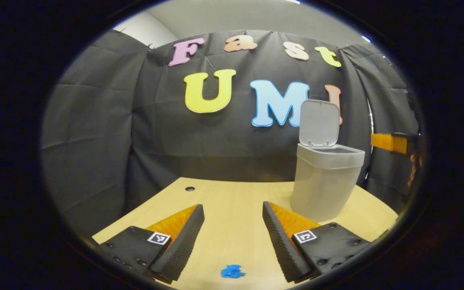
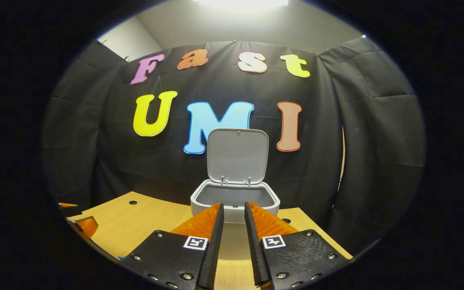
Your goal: Press the lid of the desktop garbage bin to open it, pick up the crumpled paper on the desktop and throw it into the bin, then pick up the pop can on the desktop and drop it into the bin, and finally close the garbage bin lid.
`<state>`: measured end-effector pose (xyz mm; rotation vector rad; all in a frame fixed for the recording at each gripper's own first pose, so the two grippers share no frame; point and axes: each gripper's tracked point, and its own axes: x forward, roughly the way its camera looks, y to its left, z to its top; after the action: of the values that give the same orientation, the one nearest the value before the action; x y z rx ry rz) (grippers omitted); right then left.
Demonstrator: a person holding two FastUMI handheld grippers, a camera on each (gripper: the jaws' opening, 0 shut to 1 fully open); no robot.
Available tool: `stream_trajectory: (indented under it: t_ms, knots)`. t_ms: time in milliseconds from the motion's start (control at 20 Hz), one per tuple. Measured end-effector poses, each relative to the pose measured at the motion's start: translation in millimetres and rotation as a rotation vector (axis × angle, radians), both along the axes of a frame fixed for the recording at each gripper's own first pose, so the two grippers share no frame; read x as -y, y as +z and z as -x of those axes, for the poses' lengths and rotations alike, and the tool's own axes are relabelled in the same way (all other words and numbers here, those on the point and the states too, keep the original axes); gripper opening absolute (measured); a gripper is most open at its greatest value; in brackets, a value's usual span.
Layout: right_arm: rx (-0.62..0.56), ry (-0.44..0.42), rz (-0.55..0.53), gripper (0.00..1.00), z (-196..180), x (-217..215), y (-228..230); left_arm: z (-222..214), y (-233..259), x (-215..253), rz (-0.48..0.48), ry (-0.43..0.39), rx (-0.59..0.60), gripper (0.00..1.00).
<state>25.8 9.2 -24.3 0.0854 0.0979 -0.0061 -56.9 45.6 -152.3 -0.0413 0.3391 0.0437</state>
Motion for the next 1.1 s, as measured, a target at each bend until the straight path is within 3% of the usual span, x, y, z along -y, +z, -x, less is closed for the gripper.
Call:
stream_trajectory:
  t_ms: [250,350,450,650,750,900,1100]
  knots:
    - [0.008,0.014,-0.020,0.35,3,-9,4,16,-71,4,0.033,-0.039,-0.155,0.95]
    - [0.001,0.026,-0.013,0.49,4,-15,2,24,-96,3,0.030,-0.045,-0.215,0.95]
    - [0.007,0.029,-0.007,0.46,6,-15,4,29,-113,3,0.030,-0.051,-0.254,0.96]
    - [0.031,0.034,-0.011,0.58,7,-18,10,39,-142,7,0.040,-0.063,-0.339,0.96]
    - [0.023,0.037,-0.024,0.75,7,-19,8,45,-158,9,0.041,-0.064,-0.394,0.96]
    - [0.016,0.033,-0.043,0.87,8,-17,5,49,-175,8,0.039,-0.058,-0.450,0.96]
    - [-0.005,0.027,-0.053,0.83,8,-15,-3,53,-203,7,0.047,-0.048,-0.519,0.96]
